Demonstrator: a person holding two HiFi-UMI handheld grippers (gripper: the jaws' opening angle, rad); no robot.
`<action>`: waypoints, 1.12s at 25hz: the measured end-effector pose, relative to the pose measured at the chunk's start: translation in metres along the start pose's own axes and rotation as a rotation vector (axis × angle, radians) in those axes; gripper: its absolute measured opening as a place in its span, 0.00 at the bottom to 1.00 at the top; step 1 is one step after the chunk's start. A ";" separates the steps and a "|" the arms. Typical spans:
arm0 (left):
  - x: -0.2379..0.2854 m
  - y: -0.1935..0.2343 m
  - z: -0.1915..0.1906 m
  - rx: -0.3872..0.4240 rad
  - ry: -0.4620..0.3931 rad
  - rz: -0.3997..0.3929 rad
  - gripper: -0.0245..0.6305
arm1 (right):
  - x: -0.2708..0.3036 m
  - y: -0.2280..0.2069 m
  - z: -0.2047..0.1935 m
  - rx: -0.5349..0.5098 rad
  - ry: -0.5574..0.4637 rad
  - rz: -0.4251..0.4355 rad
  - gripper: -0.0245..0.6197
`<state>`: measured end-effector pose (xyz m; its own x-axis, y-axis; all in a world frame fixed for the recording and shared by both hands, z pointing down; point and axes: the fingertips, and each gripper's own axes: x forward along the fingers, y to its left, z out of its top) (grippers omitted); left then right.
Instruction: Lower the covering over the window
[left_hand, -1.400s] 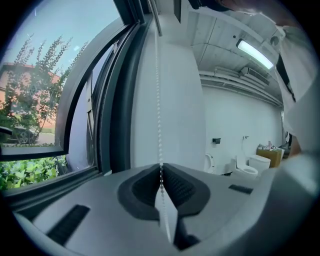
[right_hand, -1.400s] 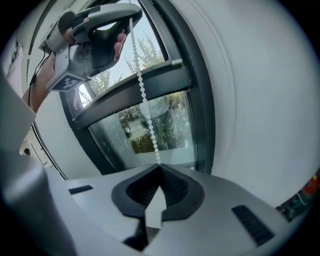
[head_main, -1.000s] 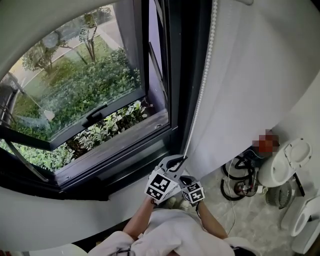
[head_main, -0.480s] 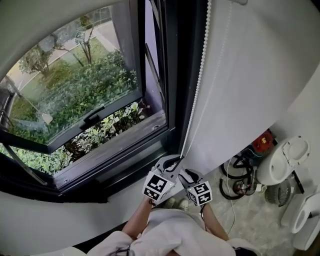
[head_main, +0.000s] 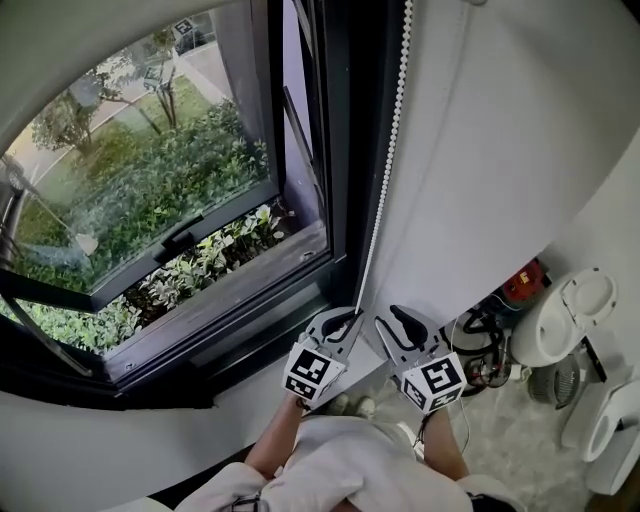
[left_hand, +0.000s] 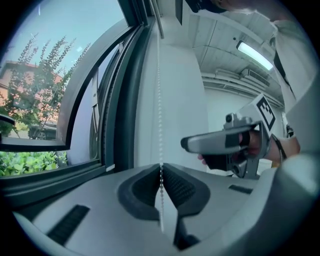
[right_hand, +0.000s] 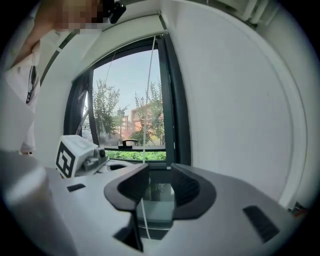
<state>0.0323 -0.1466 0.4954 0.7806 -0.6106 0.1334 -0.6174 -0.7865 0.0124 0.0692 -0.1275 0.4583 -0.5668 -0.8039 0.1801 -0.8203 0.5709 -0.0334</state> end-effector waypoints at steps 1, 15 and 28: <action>0.000 0.000 0.001 -0.001 -0.003 0.000 0.07 | 0.000 0.002 0.013 -0.014 -0.021 0.009 0.25; 0.002 -0.005 0.000 0.004 -0.019 0.007 0.07 | 0.015 0.031 0.141 -0.169 -0.262 0.109 0.23; 0.003 -0.010 -0.026 -0.007 0.028 0.013 0.07 | 0.030 0.024 0.116 -0.033 -0.304 0.070 0.04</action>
<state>0.0383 -0.1387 0.5216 0.7697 -0.6175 0.1617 -0.6279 -0.7781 0.0174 0.0235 -0.1574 0.3487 -0.6225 -0.7727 -0.1244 -0.7785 0.6276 -0.0029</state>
